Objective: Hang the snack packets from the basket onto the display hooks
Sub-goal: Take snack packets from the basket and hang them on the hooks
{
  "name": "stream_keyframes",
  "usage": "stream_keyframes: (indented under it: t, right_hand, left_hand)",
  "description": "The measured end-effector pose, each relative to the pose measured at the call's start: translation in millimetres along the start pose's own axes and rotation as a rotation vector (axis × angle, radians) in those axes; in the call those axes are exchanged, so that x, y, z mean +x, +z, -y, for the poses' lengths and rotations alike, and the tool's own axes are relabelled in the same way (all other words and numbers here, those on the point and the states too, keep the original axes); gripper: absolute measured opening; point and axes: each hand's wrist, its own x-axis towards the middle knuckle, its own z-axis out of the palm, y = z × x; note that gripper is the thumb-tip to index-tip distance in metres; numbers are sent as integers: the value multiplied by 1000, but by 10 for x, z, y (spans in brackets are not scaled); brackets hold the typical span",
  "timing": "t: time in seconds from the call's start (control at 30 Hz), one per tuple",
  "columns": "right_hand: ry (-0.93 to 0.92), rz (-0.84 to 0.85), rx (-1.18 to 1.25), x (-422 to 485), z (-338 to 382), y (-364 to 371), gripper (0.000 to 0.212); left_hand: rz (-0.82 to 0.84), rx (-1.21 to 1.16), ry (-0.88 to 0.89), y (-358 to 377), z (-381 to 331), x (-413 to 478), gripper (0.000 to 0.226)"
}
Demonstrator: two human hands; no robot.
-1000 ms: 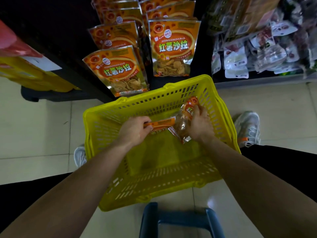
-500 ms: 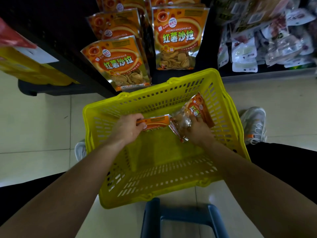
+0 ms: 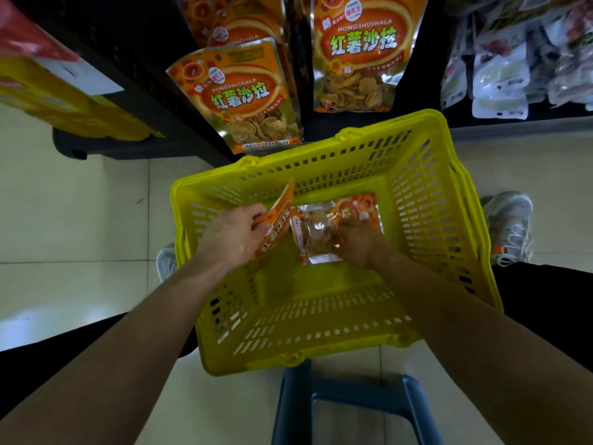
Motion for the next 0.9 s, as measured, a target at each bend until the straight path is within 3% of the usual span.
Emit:
stream_keyframes:
  t: [0.1, 0.2, 0.27, 0.37, 0.47, 0.57, 0.67, 0.77, 0.9]
  right_hand:
    - [236, -207, 6, -8, -44, -36, 68]
    - [467, -119, 167, 48, -105, -54, 97]
    - [517, -48, 222, 69, -129, -24, 115]
    - [524, -55, 304, 77, -145, 75, 120]
    - [534, -194, 466, 107, -154, 107, 97]
    - [456, -376, 660, 108, -140, -31, 58]
    - [255, -352, 622, 18, -92, -328, 21]
    - [136, -274, 669, -128, 6, -742, 11]
    - [-33, -290, 445, -451, 213, -1360, 3]
  left_hand:
    - [-28, 37, 14, -43, 48, 2, 7]
    - [-10, 10, 5, -41, 79, -7, 7]
    - [16, -12, -10, -24, 89, -6, 7]
    - [16, -37, -27, 3, 92, 7, 8]
    - [16, -54, -42, 18, 79, 15, 10]
    - [2, -55, -31, 6, 59, 23, 7]
    - [4, -76, -1, -32, 2, 5, 5]
    - [16, -47, 22, -111, -84, -60, 7]
    - [0, 20, 81, -376, -239, -216, 6]
